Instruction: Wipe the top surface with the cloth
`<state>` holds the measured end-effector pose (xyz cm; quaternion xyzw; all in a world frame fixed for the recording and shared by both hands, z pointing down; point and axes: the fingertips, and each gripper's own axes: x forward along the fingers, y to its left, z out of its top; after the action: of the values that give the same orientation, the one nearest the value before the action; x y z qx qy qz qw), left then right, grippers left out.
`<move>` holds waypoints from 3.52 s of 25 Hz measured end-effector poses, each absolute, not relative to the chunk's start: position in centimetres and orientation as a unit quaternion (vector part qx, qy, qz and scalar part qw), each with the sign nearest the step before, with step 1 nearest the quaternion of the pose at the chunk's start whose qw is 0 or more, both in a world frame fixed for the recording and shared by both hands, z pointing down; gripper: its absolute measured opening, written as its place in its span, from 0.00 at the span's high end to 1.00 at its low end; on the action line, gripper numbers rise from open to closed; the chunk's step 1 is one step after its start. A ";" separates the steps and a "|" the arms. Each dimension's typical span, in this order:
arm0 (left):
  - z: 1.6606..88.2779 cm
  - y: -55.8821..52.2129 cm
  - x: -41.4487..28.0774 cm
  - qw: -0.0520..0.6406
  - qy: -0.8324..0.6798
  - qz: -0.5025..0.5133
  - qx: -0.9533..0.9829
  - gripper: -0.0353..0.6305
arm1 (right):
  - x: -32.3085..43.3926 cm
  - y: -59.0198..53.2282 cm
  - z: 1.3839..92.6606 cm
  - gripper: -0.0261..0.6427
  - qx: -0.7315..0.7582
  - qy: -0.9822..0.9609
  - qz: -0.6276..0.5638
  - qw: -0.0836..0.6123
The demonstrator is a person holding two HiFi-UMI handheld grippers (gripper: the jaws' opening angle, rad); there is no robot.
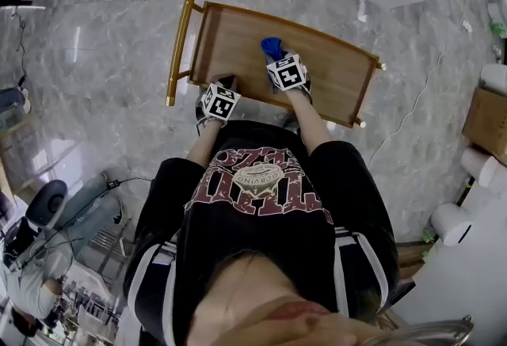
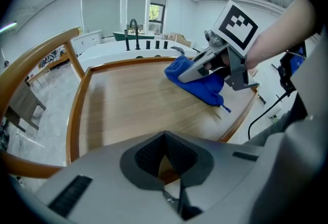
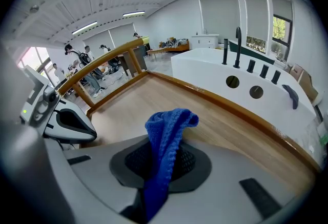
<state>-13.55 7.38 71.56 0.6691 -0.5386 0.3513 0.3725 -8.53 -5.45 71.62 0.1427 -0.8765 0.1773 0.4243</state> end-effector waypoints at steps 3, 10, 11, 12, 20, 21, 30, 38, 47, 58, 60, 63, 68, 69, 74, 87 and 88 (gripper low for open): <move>71.5 7.8 -14.0 0.380 -0.547 0.342 0.663 0.88 | -9.4 -5.2 71.6 0.87 0.136 -0.878 0.173 0.425; 71.8 9.2 -14.9 0.384 -0.554 0.342 0.655 0.88 | -11.3 -4.4 71.7 0.87 0.124 -0.883 0.166 0.422; 71.8 9.4 -15.0 0.385 -0.554 0.341 0.654 0.88 | -11.5 -4.3 71.7 0.87 0.123 -0.883 0.166 0.421; 71.9 9.5 -15.1 0.386 -0.555 0.340 0.654 0.88 | -11.7 -4.2 71.7 0.87 0.122 -0.884 0.167 0.420; 72.0 10.4 -15.7 0.394 -0.562 0.333 0.646 0.88 | -13.5 -3.5 71.8 0.87 0.108 -0.888 0.159 0.418; 72.0 10.4 -15.8 0.396 -0.565 0.330 0.645 0.88 | -13.7 -3.4 71.8 0.87 0.106 -0.888 0.158 0.418; 71.5 11.0 -17.2 0.402 -0.593 0.302 0.629 0.88 | -16.0 -2.4 71.5 0.87 0.083 -0.892 0.146 0.418; 70.8 11.4 -18.3 0.388 -0.611 0.293 0.625 0.88 | -18.6 -1.6 71.9 0.87 0.064 -0.897 0.129 0.419; 70.9 12.3 -18.2 0.388 -0.614 0.289 0.624 0.88 | -21.5 0.1 71.9 0.87 0.028 -0.901 0.110 0.419; 70.9 12.5 -18.3 0.388 -0.620 0.280 0.622 0.88 | -24.6 1.8 71.9 0.87 -0.002 -0.906 0.091 0.414; 70.9 12.6 -18.3 0.385 -0.620 0.280 0.624 0.88 | -25.1 2.2 72.0 0.87 -0.007 -0.906 0.087 0.413; 71.0 12.5 -18.3 0.383 -0.622 0.275 0.625 0.88 | -26.0 2.7 71.9 0.87 -0.013 -0.907 0.083 0.413; 71.0 12.6 -18.4 0.386 -0.627 0.261 0.624 0.88 | -27.2 3.8 71.9 0.87 -0.023 -0.905 0.078 0.417; 71.0 12.7 -18.4 0.387 -0.629 0.258 0.623 0.88 | -27.3 4.1 71.7 0.87 -0.025 -0.905 0.077 0.417; 71.0 12.6 -18.5 0.391 -0.633 0.247 0.621 0.88 | -27.8 4.4 71.9 0.87 -0.028 -0.905 0.068 0.418; 70.3 13.3 -20.1 0.402 -0.655 0.228 0.598 0.88 | -28.7 5.3 71.7 0.87 -0.028 -0.904 0.092 0.417; 70.4 13.4 -20.2 0.404 -0.657 0.229 0.594 0.88 | -28.7 5.2 71.7 0.87 -0.027 -0.904 0.088 0.416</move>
<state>-20.24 13.41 70.36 0.5944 -0.6569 0.2288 0.4036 -28.74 5.25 71.74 -0.0273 -0.9045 0.0883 0.4164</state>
